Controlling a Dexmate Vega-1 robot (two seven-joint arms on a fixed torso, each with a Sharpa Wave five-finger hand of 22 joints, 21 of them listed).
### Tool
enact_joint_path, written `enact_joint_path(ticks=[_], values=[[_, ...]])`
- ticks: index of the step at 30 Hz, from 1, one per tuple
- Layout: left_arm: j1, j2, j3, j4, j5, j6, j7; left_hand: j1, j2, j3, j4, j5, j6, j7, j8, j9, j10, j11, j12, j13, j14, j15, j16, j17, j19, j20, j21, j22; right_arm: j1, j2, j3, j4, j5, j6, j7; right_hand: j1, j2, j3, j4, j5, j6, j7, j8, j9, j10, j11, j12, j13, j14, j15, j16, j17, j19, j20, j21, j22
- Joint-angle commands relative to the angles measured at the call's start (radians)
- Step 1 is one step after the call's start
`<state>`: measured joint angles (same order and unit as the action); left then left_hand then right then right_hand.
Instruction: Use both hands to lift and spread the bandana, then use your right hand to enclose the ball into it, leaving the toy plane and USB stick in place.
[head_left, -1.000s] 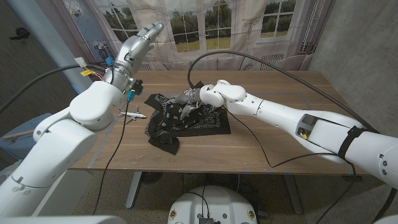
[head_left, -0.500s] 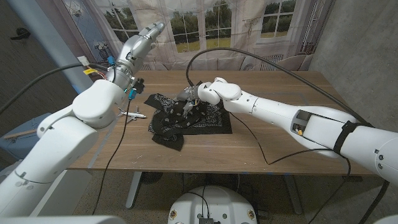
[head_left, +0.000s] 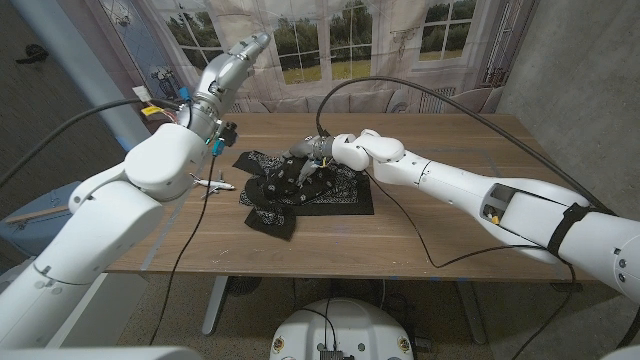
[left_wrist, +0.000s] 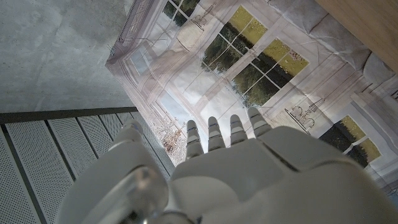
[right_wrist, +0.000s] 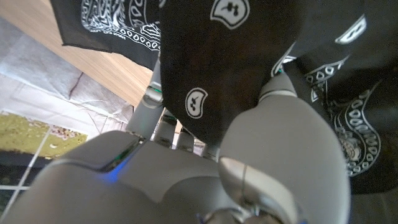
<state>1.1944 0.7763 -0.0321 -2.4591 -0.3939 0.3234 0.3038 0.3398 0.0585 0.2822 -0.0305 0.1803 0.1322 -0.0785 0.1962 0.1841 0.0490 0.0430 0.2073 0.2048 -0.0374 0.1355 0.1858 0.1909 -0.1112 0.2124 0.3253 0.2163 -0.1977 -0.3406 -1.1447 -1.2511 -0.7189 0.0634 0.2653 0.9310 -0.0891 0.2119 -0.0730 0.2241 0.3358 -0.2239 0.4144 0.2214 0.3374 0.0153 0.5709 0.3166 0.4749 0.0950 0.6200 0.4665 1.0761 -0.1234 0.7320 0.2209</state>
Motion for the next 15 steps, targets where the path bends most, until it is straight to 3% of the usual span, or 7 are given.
enact_joint_path(ticks=[1, 6, 15], values=[[-0.056, 0.016, 0.050, 0.014, -0.015, 0.029, 0.016, -0.006, 0.000, 0.000, -0.006, 0.003, 0.006, 0.000, 0.003, 0.002, -0.007, 0.001, 0.006, 0.002, -0.002, -0.001, 0.009, 0.002, -0.004, 0.003, -0.003, 0.005, -0.063, -0.031, 0.132, 0.023, 0.094, 0.212, -0.395, 0.284, 0.272, 0.122, -0.067, -0.013, 0.327, 0.129, 0.012, 0.007, 0.413, -0.034, 0.020, 0.013, 0.558, -0.308, 0.010, 0.019, 0.052, -0.040, 0.028, 0.005], [-0.074, 0.023, 0.066, 0.019, -0.017, 0.031, 0.022, -0.007, 0.000, 0.001, -0.008, 0.003, 0.006, 0.000, 0.002, 0.002, -0.011, 0.001, 0.005, 0.002, -0.006, 0.002, 0.008, 0.002, -0.005, 0.003, -0.003, 0.006, -0.065, -0.029, 0.156, 0.032, 0.086, 0.246, -0.486, 0.287, 0.267, 0.125, -0.067, -0.018, 0.330, 0.128, 0.015, 0.009, 0.419, -0.034, 0.026, 0.019, 0.575, -0.310, 0.011, 0.027, 0.056, -0.049, 0.040, 0.005], [-0.092, 0.036, 0.085, 0.018, -0.012, 0.020, 0.024, -0.009, 0.001, 0.002, -0.010, 0.003, 0.003, -0.001, 0.000, 0.002, -0.010, -0.001, 0.007, 0.002, -0.005, 0.001, 0.009, 0.002, -0.005, 0.003, -0.004, 0.006, -0.062, -0.032, 0.189, 0.024, 0.084, 0.266, -0.551, 0.294, 0.260, 0.129, -0.070, -0.025, 0.330, 0.124, 0.017, 0.011, 0.420, -0.031, 0.032, 0.027, 0.597, -0.315, 0.011, 0.040, 0.073, -0.066, 0.063, 0.006]])
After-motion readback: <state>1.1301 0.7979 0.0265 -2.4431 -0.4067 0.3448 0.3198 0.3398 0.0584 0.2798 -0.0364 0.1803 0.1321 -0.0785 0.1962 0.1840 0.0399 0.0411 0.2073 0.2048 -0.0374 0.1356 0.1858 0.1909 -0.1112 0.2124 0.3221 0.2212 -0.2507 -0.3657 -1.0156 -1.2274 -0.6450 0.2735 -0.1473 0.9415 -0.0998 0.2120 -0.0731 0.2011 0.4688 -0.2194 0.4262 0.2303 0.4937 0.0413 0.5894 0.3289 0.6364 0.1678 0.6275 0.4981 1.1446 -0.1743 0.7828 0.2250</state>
